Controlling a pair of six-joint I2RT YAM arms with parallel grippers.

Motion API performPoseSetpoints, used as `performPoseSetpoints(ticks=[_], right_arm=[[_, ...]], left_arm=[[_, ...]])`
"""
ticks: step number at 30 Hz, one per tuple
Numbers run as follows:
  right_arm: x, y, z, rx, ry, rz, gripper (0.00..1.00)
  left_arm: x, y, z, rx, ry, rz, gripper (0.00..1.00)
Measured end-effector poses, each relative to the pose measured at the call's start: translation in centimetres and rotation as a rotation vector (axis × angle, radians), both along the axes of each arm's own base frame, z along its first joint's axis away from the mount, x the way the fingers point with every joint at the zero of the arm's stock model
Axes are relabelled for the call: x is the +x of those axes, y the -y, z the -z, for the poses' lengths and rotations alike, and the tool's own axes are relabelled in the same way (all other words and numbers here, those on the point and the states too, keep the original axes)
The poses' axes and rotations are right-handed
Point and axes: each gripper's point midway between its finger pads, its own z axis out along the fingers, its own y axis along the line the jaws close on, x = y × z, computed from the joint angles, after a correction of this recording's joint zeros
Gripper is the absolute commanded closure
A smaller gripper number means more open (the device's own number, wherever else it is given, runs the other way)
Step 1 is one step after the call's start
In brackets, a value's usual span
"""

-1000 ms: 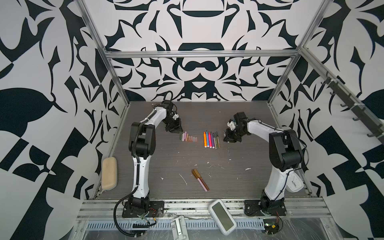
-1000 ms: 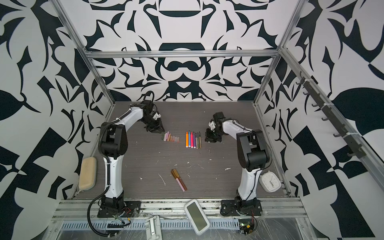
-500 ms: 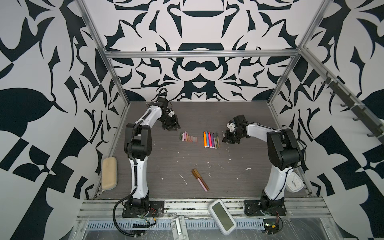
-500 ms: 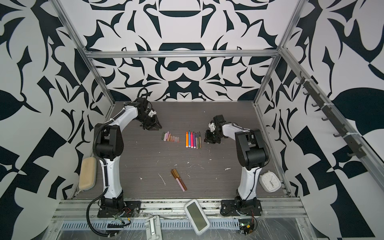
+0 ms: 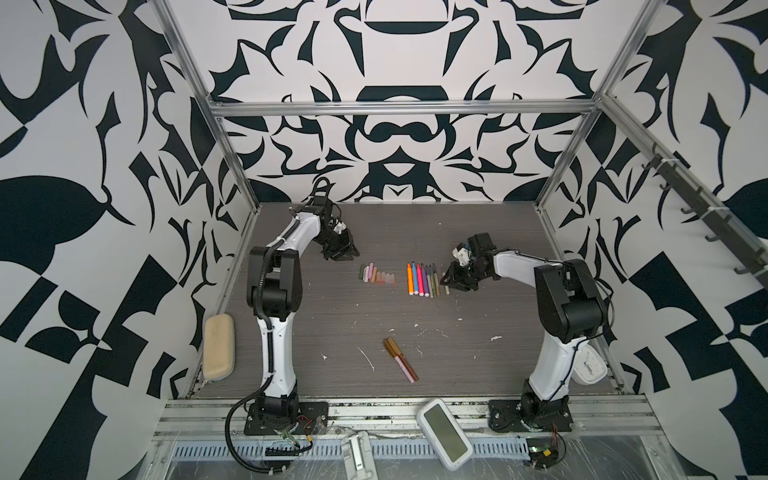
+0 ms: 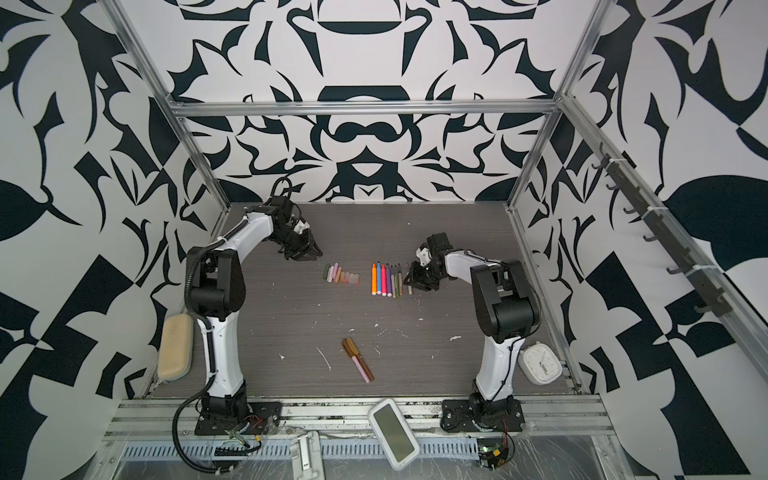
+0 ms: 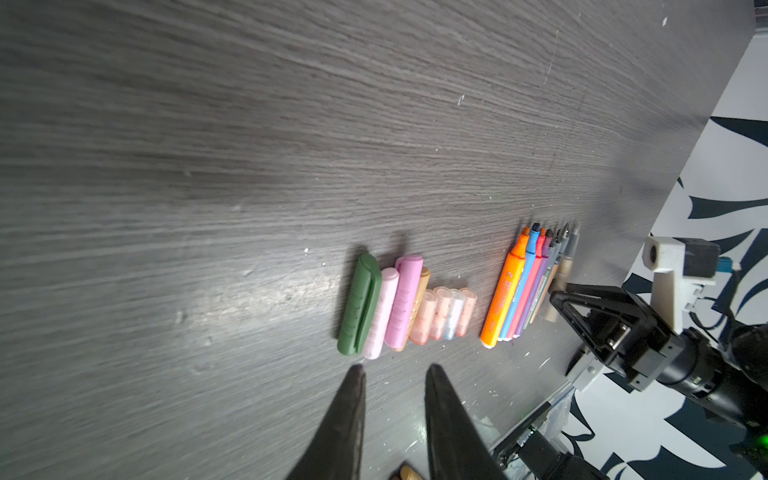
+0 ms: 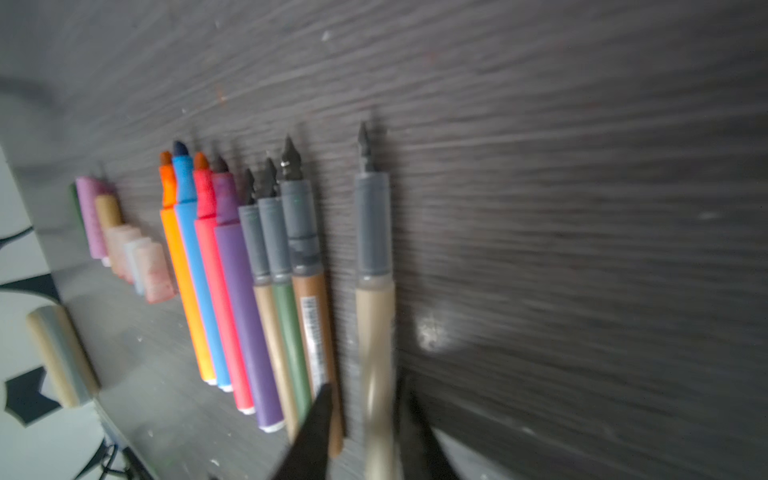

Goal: Open the pen caps
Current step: 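Lower the uncapped cream pen into the marker row and open the right gripper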

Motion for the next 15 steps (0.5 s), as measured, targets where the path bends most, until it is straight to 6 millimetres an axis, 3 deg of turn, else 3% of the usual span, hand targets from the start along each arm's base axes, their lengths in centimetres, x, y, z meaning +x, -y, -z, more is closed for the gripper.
performPoseSetpoints(ticks=[15], right_arm=[[0.02,-0.32,-0.28,0.013,0.001,0.006,0.52]], left_arm=[[0.05,0.26,-0.14,-0.019,-0.006,-0.01,0.72]])
